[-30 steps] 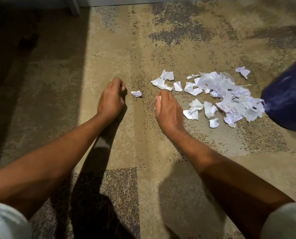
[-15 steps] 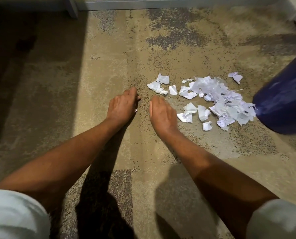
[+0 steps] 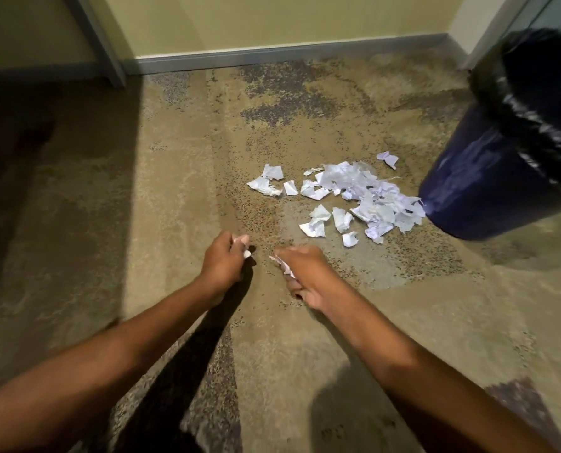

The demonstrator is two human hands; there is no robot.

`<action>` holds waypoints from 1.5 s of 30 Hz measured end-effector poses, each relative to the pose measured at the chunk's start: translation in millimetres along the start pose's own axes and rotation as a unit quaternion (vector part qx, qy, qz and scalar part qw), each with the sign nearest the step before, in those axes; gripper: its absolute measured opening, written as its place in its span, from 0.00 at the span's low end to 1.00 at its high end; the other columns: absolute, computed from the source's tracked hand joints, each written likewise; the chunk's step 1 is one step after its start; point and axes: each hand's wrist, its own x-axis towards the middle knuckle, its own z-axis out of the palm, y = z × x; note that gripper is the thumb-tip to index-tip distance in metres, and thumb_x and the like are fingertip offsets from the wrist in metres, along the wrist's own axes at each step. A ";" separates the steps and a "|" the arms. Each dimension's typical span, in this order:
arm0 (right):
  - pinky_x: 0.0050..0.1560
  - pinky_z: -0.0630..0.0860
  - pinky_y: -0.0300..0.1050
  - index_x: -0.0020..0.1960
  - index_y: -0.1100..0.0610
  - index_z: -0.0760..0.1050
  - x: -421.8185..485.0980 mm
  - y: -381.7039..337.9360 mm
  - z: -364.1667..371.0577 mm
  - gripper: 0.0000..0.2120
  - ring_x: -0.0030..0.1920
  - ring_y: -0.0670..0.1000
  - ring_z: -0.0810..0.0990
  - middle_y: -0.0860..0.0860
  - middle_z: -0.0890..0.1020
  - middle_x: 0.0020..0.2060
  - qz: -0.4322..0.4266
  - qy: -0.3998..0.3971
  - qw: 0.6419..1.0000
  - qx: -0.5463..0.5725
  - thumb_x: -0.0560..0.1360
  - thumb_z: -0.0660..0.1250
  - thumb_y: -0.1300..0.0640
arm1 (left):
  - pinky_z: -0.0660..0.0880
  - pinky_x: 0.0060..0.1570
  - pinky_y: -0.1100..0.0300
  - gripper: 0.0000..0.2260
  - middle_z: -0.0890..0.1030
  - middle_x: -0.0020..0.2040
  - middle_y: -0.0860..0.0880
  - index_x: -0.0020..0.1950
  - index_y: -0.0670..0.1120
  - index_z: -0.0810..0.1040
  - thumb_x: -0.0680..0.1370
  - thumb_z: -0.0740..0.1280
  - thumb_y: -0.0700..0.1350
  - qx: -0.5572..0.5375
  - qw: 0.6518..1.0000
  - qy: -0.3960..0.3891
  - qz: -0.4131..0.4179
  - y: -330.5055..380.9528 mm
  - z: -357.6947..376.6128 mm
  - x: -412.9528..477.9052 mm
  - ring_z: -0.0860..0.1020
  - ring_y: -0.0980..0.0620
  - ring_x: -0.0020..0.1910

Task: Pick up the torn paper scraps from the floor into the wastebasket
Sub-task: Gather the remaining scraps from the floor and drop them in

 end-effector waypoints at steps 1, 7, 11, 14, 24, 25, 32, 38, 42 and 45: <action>0.20 0.58 0.38 0.53 0.62 0.78 -6.2 1.8 -4.4 0.04 0.24 0.46 0.66 0.52 0.76 0.30 0.039 -0.025 0.996 0.081 0.82 0.68 0.60 | 0.69 0.30 0.59 0.11 0.75 0.41 0.47 0.48 0.47 0.71 0.87 0.62 0.51 -0.069 0.996 -0.028 -0.052 2.1 8.2 -10.5 0.74 0.50 0.37; 0.16 0.56 0.35 0.52 0.61 0.76 -42.4 -17.3 -22.4 0.06 0.23 0.45 0.65 0.52 0.73 0.29 0.034 -0.059 0.970 0.232 0.85 0.64 0.60 | 0.67 0.22 0.64 0.11 0.74 0.35 0.48 0.50 0.45 0.71 0.87 0.63 0.51 -0.238 0.962 -0.114 -0.076 69.6 49.9 -53.5 0.71 0.57 0.26; 0.16 0.57 0.34 0.51 0.61 0.78 -74.5 -63.4 -48.2 0.09 0.23 0.45 0.69 0.52 0.77 0.27 -0.039 -0.057 0.962 0.264 0.86 0.62 0.59 | 0.68 0.24 0.62 0.12 0.74 0.35 0.49 0.49 0.46 0.72 0.87 0.62 0.52 -0.213 0.971 -0.110 0.010 139.1 63.1 -72.7 0.71 0.57 0.27; 0.14 0.56 0.33 0.49 0.59 0.76 -99.7 -104.4 -74.0 0.09 0.19 0.46 0.73 0.51 0.76 0.25 -0.092 -0.065 0.957 0.267 0.86 0.60 0.59 | 0.70 0.24 0.64 0.13 0.75 0.36 0.48 0.48 0.47 0.72 0.87 0.61 0.53 -0.210 0.968 -0.115 0.072 189.5 73.9 -82.7 0.74 0.55 0.29; 0.15 0.55 0.35 0.40 0.55 0.72 -160.8 -239.2 -191.8 0.12 0.20 0.43 0.65 0.48 0.68 0.28 -0.299 0.037 0.921 0.246 0.82 0.61 0.63 | 0.78 0.42 0.50 0.15 0.79 0.36 0.48 0.41 0.48 0.74 0.85 0.64 0.54 -0.245 0.926 -0.105 0.268 370.7 167.1 -95.4 0.78 0.48 0.37; 0.15 0.55 0.35 0.39 0.55 0.70 -163.7 -250.5 -206.2 0.14 0.19 0.43 0.63 0.48 0.66 0.26 -0.300 0.050 0.920 0.248 0.82 0.58 0.64 | 0.78 0.40 0.51 0.16 0.78 0.35 0.47 0.40 0.48 0.73 0.85 0.64 0.53 -0.250 0.922 -0.112 0.274 387.2 180.4 -95.7 0.77 0.48 0.35; 0.24 0.63 0.32 0.30 0.59 0.73 -155.7 -278.3 -287.7 0.24 0.19 0.47 0.68 0.52 0.73 0.23 -0.230 0.215 0.917 0.246 0.83 0.54 0.65 | 0.72 0.34 0.62 0.11 0.80 0.33 0.44 0.37 0.45 0.75 0.80 0.69 0.40 -0.244 0.942 -0.157 0.167 435.3 270.1 -73.8 0.77 0.47 0.33; 0.47 0.79 0.47 0.40 0.61 0.74 -167.0 -255.6 -303.7 0.19 0.35 0.55 0.78 0.55 0.78 0.33 -0.181 0.274 0.915 0.236 0.87 0.56 0.59 | 0.84 0.42 0.45 0.03 0.83 0.46 0.38 0.51 0.39 0.80 0.82 0.67 0.37 -0.257 0.929 -0.248 0.094 432.1 286.4 -61.2 0.84 0.41 0.43; 0.70 0.74 0.68 0.47 0.59 0.73 -163.6 -250.1 -310.5 0.14 0.45 0.59 0.75 0.55 0.74 0.44 -0.188 0.259 0.923 0.216 0.88 0.55 0.59 | 0.80 0.56 0.46 0.15 0.81 0.65 0.39 0.67 0.40 0.77 0.83 0.67 0.45 -0.237 0.915 -0.315 0.087 426.4 275.4 -62.4 0.79 0.39 0.62; 0.67 0.78 0.65 0.58 0.60 0.75 -159.0 -250.0 -317.5 0.08 0.45 0.57 0.72 0.54 0.73 0.46 -0.207 0.258 0.918 0.217 0.87 0.57 0.60 | 0.75 0.66 0.42 0.22 0.74 0.72 0.39 0.74 0.40 0.72 0.83 0.69 0.46 -0.245 0.911 -0.312 0.111 421.9 261.3 -62.8 0.72 0.38 0.73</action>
